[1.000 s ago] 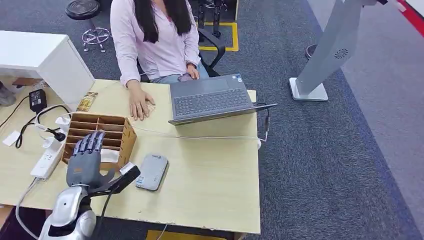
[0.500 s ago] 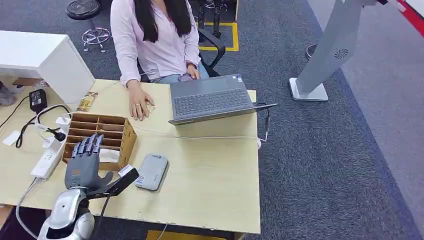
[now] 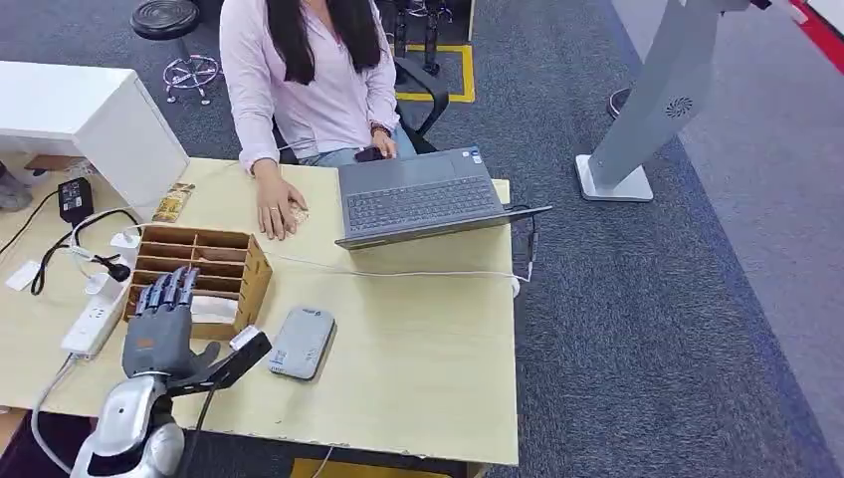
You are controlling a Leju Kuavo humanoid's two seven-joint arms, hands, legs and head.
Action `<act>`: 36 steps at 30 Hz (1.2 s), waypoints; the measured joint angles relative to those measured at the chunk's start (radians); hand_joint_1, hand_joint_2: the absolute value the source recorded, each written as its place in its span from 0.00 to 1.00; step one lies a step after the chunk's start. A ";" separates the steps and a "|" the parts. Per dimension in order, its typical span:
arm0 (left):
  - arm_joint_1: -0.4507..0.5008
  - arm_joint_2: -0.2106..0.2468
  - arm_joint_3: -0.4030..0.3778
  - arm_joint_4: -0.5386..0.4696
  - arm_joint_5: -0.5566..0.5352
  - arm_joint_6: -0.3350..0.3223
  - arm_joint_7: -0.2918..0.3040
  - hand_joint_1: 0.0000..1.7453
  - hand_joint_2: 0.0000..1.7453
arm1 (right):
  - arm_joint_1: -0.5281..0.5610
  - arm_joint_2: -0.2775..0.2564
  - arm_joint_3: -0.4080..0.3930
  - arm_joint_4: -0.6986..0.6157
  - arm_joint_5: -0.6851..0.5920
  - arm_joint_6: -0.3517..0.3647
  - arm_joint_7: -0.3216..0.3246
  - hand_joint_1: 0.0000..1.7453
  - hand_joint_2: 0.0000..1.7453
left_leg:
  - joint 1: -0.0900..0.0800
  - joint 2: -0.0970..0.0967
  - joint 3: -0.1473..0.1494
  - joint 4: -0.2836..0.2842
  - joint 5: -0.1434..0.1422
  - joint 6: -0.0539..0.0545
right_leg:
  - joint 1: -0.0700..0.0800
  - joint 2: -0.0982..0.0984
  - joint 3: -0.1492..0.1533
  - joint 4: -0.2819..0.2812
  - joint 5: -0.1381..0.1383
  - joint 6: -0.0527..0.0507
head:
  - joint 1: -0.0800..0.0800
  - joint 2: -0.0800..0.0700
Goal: Pass the card to the sensor for recognition and then transmit it.
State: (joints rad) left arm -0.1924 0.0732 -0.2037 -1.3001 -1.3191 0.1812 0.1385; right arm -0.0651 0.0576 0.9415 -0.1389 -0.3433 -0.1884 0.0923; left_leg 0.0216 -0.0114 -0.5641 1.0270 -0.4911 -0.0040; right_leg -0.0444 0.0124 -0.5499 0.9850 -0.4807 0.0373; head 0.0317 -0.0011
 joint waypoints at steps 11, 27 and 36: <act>0.000 0.005 0.007 0.000 0.002 0.000 -0.001 0.00 1.00 | 0.000 0.000 0.008 0.000 -0.003 -0.006 0.000 0.00 0.00 | 0.000 0.000 0.000 0.000 0.000 0.000 | 0.000 0.000 0.000 0.000 0.000 0.000 | 0.000 0.000; 0.000 0.004 0.008 0.000 -0.010 0.006 0.003 1.00 1.00 | 0.000 0.000 0.021 0.000 -0.006 -0.006 -0.002 0.00 0.00 | 0.000 0.000 0.000 0.000 0.000 0.000 | 0.000 0.000 0.000 0.000 0.000 0.000 | 0.000 0.000; -0.001 -0.001 0.017 0.000 0.006 0.010 0.000 1.00 1.00 | 0.000 0.000 0.023 0.001 -0.012 -0.008 -0.003 0.00 0.00 | 0.000 0.000 0.000 0.000 0.000 0.000 | 0.000 0.000 0.000 0.000 0.000 0.000 | 0.000 0.000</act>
State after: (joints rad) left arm -0.1929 0.0725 -0.1869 -1.3001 -1.3130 0.1907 0.1381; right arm -0.0653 0.0576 0.9640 -0.1381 -0.3552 -0.1961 0.0893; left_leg 0.0215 -0.0115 -0.5642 1.0270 -0.4911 -0.0040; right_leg -0.0444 0.0124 -0.5499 0.9850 -0.4807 0.0373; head 0.0317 -0.0011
